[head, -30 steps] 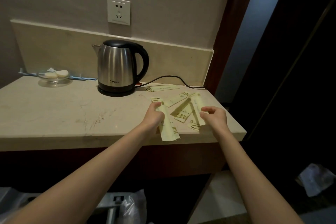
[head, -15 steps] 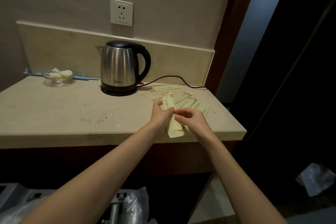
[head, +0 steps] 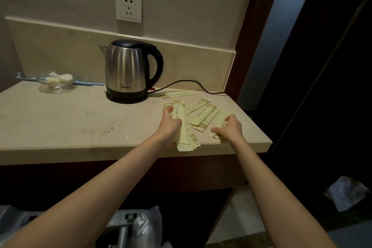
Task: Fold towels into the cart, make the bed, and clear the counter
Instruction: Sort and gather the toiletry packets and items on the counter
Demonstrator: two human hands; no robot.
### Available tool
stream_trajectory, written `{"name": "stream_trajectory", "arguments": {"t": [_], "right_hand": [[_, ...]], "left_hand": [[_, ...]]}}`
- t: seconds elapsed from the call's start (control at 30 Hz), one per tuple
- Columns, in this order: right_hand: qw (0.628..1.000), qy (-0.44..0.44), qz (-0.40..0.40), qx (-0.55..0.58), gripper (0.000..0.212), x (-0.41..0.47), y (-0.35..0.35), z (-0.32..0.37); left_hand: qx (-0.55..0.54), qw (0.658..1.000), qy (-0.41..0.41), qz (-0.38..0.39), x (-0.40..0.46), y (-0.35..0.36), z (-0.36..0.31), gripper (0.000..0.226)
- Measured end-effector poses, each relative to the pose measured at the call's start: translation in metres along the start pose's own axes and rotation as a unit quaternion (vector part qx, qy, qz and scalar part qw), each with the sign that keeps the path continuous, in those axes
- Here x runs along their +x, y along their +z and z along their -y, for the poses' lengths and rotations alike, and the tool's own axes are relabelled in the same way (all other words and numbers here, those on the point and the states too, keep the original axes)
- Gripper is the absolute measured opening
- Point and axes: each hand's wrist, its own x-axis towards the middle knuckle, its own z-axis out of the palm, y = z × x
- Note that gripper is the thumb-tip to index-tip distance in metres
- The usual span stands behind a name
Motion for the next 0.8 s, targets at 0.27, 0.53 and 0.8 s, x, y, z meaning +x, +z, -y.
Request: {"name": "stream_trajectory", "arguments": {"t": [0.27, 0.53, 0.8], "right_hand": [[0.996, 0.061, 0.05, 0.031, 0.06, 0.002, -0.017, 0.004], [0.98, 0.031, -0.028, 0.194, 0.039, -0.022, -0.02, -0.007], [0.941, -0.035, 0.118, 0.315, 0.034, -0.066, -0.008, 0.033]], "left_hand": [[0.004, 1.0, 0.026, -0.006, -0.002, -0.002, 0.004, 0.054], [-0.022, 1.0, 0.016, 0.001, -0.008, -0.003, 0.003, 0.051], [-0.082, 0.996, 0.04, -0.002, -0.01, 0.006, 0.005, 0.044]]}}
